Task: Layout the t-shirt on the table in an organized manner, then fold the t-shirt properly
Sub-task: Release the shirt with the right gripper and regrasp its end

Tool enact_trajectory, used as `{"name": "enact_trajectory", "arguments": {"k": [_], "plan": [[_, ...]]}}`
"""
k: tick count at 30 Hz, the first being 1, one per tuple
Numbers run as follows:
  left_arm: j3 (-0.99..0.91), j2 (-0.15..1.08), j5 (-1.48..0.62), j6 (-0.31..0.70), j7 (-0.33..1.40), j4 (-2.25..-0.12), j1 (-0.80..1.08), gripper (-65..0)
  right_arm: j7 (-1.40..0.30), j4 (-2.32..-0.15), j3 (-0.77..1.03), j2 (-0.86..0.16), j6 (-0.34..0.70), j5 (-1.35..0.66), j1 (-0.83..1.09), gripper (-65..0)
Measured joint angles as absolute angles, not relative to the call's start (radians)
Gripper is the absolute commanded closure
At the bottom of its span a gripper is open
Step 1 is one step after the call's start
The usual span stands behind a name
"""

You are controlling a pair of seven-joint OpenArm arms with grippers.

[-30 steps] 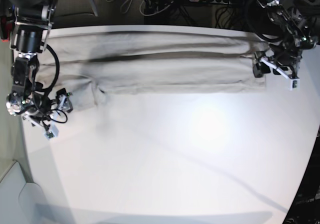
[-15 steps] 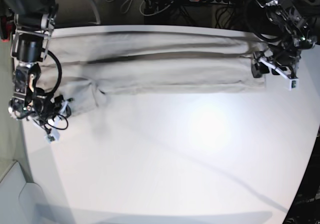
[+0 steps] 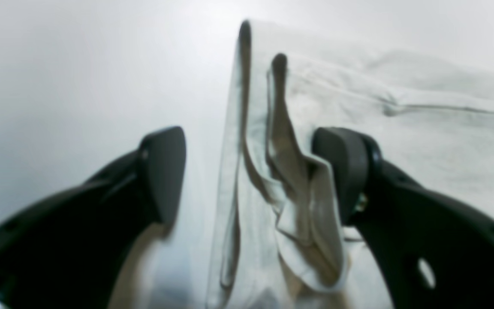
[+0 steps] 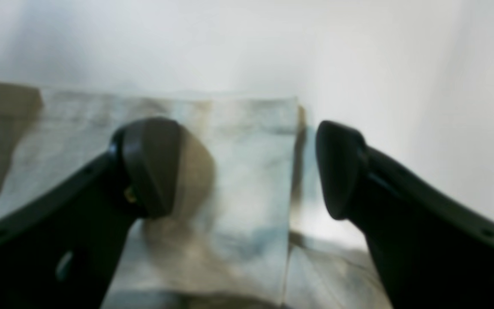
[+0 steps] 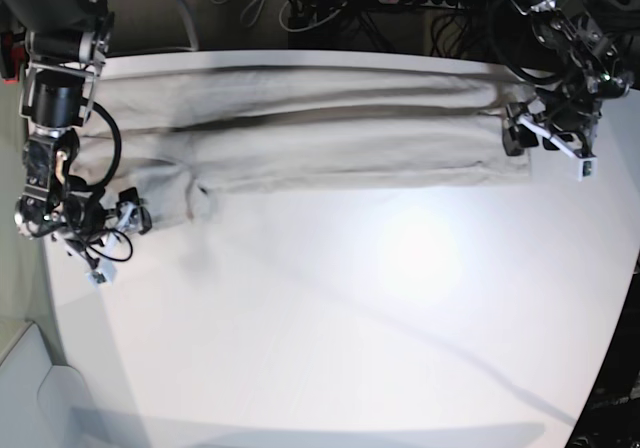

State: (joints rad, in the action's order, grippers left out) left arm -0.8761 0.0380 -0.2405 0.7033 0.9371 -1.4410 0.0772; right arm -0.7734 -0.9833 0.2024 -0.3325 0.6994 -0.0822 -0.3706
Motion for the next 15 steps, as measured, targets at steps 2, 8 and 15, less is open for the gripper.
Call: {"name": "enact_trajectory", "arguments": {"k": [2,8,15], "plan": [[-0.876,0.038,-0.241,0.703,0.937,-1.441,0.078,-45.1,-0.786,-0.994,0.202,-0.333,0.699,-0.081,-0.369,-51.0],[-0.876,0.038,-0.241,0.703,0.937,-1.441,0.077,-45.1,-0.795,-1.005,0.202,-0.333,0.699,-0.075,-0.365,-50.8],[-0.876,0.038,-0.241,0.703,0.937,-1.441,0.078,-45.1,-0.795,-1.005,0.201,-0.332,0.699,-0.075,-0.365,-49.3]]}}
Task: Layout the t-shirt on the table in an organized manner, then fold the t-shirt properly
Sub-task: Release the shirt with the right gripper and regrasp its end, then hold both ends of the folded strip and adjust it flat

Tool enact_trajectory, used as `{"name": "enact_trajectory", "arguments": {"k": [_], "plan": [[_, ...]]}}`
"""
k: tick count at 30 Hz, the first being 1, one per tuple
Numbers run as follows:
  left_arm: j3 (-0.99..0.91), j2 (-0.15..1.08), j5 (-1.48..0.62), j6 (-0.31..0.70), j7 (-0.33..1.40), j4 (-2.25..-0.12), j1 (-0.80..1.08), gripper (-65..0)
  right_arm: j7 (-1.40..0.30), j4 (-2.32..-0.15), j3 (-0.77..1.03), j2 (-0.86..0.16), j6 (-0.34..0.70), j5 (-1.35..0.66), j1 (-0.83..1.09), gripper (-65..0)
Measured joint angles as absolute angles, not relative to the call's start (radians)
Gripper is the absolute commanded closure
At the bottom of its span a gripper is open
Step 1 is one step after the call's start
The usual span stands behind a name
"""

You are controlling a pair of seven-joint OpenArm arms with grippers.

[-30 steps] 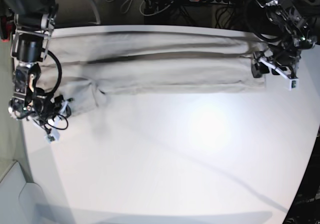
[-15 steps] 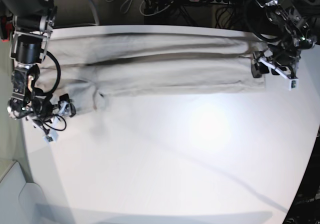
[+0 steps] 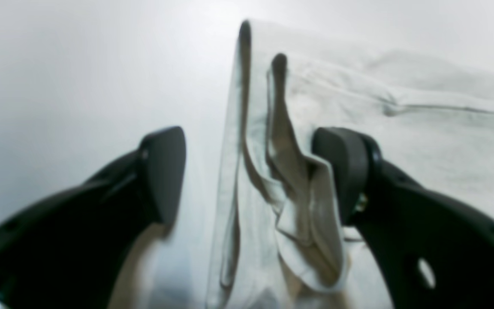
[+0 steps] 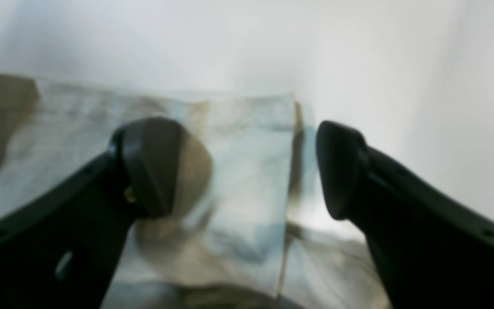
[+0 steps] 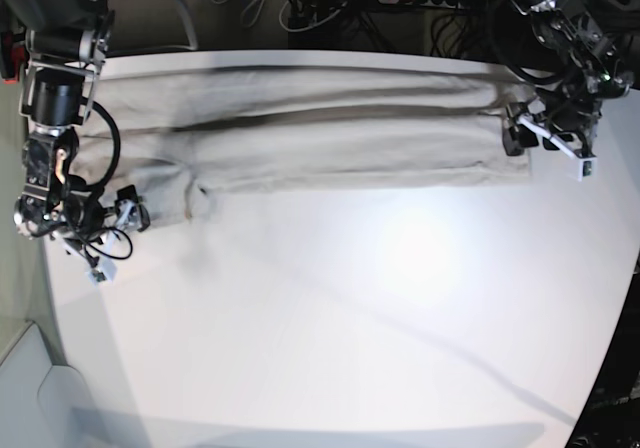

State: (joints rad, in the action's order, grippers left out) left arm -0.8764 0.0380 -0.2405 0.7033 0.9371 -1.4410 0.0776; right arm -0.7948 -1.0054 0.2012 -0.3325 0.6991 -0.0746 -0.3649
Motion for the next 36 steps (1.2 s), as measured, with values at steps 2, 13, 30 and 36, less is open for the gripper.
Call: {"name": "enact_trajectory", "arguments": {"k": [2,13,30,36], "plan": [[-0.876,0.038,-0.241,0.703,0.937,-1.441,0.078,-45.1,-0.795,-1.005,0.201,-0.332,0.699,-0.075,-0.365,-44.6],[-0.876,0.038,-0.241,0.703,0.937,-1.441,0.078,-45.1,-0.795,-1.008,0.2,-0.332,0.699,-0.076,-0.365,0.0],[-0.878,0.036,-0.241,0.704,0.94,-1.441,0.075,-45.1,-0.913,-1.489,0.208,-0.319,0.701,-0.067,-0.131,0.0],[-0.878,0.036,-0.244,0.704,0.942,-1.441,0.073,-45.3,-0.987,-1.718,0.299,-0.266,0.701,-0.063,-0.014,0.0]]}}
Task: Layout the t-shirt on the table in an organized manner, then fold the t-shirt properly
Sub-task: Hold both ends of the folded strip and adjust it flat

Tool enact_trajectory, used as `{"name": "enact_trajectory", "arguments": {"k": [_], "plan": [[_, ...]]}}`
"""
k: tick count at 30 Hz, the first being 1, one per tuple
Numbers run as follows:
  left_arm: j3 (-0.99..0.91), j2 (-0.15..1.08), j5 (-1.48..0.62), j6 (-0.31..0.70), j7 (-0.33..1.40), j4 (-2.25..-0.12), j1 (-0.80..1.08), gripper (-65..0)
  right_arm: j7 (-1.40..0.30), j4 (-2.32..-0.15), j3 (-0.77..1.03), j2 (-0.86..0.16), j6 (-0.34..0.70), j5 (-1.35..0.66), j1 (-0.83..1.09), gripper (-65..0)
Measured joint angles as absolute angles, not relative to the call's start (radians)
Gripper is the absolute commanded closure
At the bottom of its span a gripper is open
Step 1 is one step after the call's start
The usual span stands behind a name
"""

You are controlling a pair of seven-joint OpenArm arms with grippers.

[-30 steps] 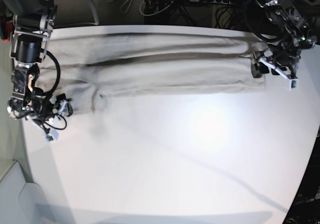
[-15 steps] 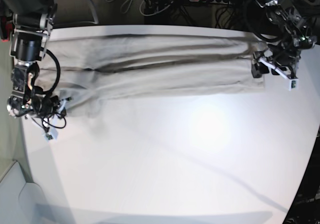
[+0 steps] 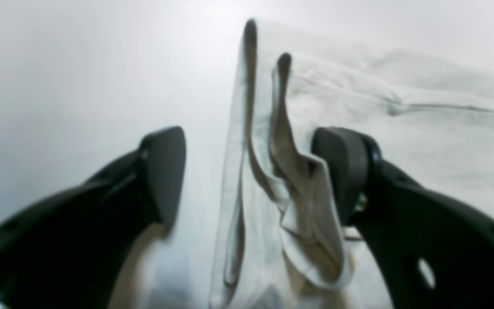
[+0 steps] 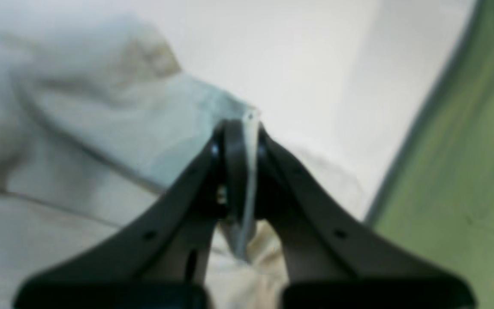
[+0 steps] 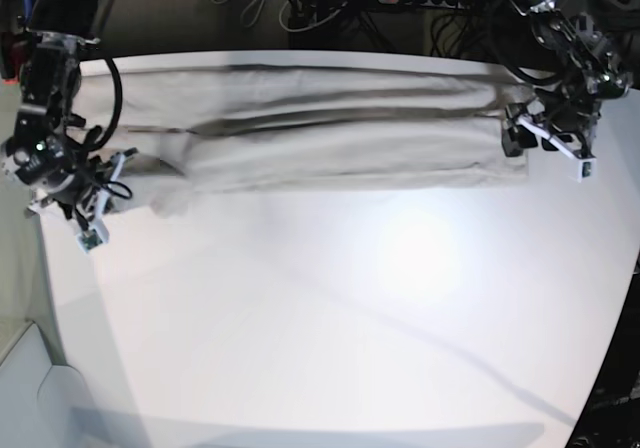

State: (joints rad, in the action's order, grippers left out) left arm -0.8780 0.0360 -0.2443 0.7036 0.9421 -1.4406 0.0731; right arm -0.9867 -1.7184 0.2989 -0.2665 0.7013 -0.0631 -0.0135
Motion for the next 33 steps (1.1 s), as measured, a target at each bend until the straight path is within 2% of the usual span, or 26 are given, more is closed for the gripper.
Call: {"name": "enact_trajectory", "arguments": {"k": [9,17,26,33], "plan": [[-0.878,0.036,-0.244,0.704,0.941,-1.441,0.072,-45.3,-1.01,-1.835,0.429,-0.215,0.7,-0.068,0.115,0.0],[-0.878,0.036,-0.244,0.704,0.941,-1.441,0.072,-45.4,-1.01,-1.834,0.429,-0.178,0.7,-0.064,0.178,0.0],[-0.877,0.038,-0.245,0.704,0.941,-1.441,0.074,-45.5,-1.002,-1.833,0.427,-0.182,0.699,-0.067,0.178,0.0],[-0.875,0.038,-0.256,0.711,0.941,-1.44,0.075,-56.5,-1.003,-1.833,0.427,-0.182,0.699,-0.067,0.178,0.0]]}}
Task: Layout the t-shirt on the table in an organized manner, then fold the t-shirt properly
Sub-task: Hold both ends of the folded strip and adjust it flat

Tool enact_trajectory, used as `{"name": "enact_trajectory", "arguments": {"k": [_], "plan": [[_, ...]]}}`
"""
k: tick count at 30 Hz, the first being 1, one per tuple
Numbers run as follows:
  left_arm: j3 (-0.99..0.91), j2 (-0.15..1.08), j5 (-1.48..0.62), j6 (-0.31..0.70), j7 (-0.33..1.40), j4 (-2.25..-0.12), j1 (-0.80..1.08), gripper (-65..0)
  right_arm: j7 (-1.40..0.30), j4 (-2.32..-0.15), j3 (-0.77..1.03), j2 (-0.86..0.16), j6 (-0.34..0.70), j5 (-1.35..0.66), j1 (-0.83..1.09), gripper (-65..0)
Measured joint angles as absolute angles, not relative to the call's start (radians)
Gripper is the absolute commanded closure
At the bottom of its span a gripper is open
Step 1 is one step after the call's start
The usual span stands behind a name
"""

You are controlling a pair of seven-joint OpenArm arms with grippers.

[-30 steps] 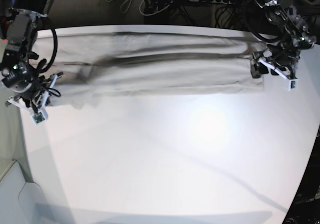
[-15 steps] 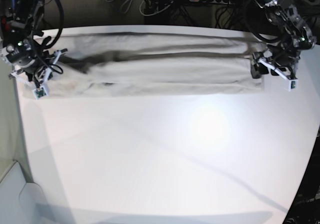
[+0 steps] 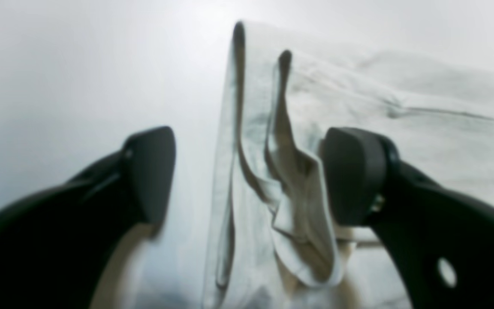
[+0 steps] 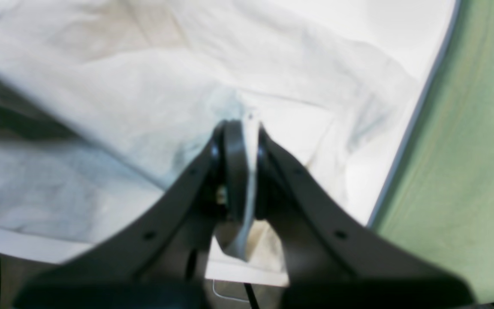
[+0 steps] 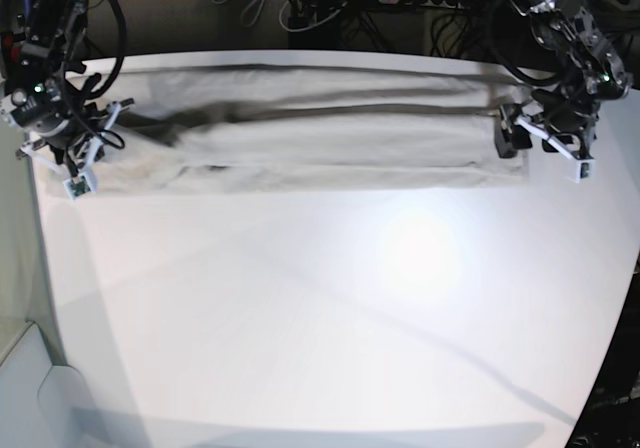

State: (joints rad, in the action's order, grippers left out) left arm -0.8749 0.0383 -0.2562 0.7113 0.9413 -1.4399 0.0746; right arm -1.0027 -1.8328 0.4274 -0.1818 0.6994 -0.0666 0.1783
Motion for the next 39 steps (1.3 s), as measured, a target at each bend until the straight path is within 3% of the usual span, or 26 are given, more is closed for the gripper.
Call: {"name": "enact_trajectory", "arguments": {"k": [7,14,35,37,39], "plan": [[-0.875,0.036,-0.264,0.711,0.951,-1.44,0.074,-57.1,-1.003,-1.833,0.427,-0.182,0.699,-0.067,0.178,0.0],[-0.875,0.036,-0.398,0.711,1.049,-1.47,0.105,-57.1,-1.009,-1.833,0.427,-0.18,0.699,-0.066,0.2,0.0],[-0.877,0.009,-0.347,0.723,1.035,-1.491,0.119,-56.4,-1.006,-1.833,0.426,-0.18,0.699,-0.067,0.195,0.0],[-0.879,-0.002,-0.319,0.723,1.02,-1.495,0.117,-52.6,-1.006,-1.833,0.426,-0.18,0.699,-0.067,0.195,0.0],[-0.879,-0.001,-0.308,0.722,1.016,-1.494,0.116,-44.3,-1.006,-1.833,0.426,-0.18,0.699,-0.067,0.195,0.0]]}}
